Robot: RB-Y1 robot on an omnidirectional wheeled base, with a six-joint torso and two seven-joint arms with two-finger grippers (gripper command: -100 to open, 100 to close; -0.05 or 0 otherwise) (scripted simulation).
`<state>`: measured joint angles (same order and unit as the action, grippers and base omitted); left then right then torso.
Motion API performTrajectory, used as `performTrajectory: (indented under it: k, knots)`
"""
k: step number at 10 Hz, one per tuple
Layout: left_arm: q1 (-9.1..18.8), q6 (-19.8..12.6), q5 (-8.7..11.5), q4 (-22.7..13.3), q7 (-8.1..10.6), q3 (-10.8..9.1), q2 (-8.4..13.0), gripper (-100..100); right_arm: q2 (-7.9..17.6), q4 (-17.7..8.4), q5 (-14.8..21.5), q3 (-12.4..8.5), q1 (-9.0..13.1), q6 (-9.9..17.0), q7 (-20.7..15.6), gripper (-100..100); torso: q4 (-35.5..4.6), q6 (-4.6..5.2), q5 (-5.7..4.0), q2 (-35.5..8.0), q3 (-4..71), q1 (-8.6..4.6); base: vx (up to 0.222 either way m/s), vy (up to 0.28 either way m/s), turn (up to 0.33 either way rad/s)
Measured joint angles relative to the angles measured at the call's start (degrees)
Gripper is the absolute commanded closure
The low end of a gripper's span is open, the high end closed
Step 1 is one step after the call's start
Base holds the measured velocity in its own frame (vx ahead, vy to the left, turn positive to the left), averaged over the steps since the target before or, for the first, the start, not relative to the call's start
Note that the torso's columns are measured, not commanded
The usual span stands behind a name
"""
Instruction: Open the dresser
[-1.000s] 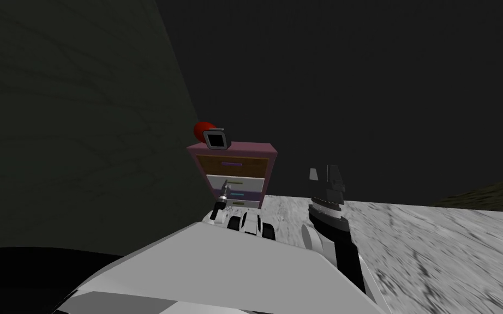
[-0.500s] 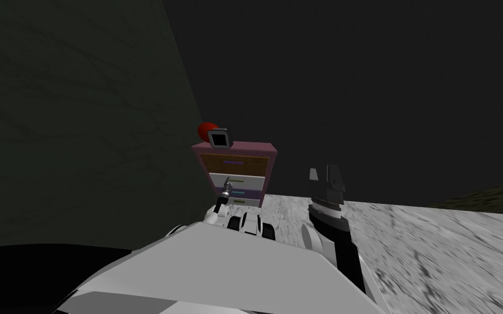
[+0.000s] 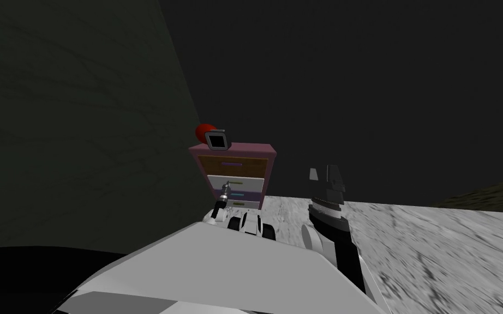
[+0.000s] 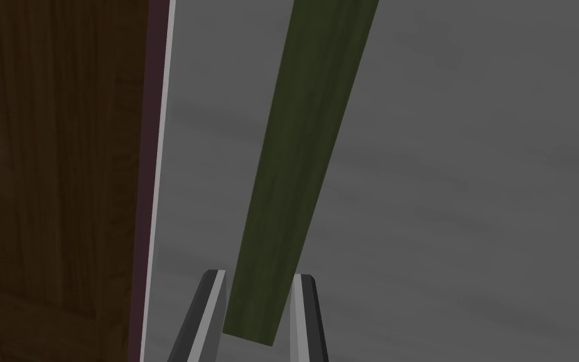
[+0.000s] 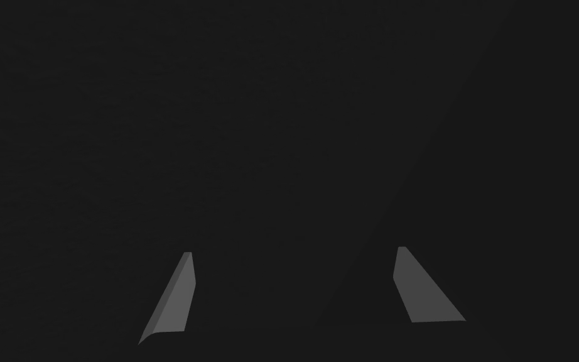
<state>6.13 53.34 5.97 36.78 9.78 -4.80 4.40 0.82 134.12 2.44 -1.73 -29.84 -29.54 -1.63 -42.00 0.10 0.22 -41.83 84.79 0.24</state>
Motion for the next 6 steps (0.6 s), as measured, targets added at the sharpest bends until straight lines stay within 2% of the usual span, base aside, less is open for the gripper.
performTrajectory:
  k: [1, 6]
  knots:
    - [-0.61, 0.66, 0.22, 0.06, -0.01, 0.27, 0.1, 100, 0.0, 0.0, 0.0, 0.0, 0.0, 0.0, 0.0, 0, 0.08, 0.03, 0.07, 0.03, 0.0, 0.01, 0.046, 0.006, -0.03]
    - [-7.93, -0.47, 0.59, 8.74, -0.22, 1.83, -0.15, 100, 0.0, 0.0, 0.0, 0.0, 0.0, 0.0, 0.0, 0, 0.03, -0.01, 0.02, -0.04, -0.02, -0.05, 0.046, 0.004, -0.027]
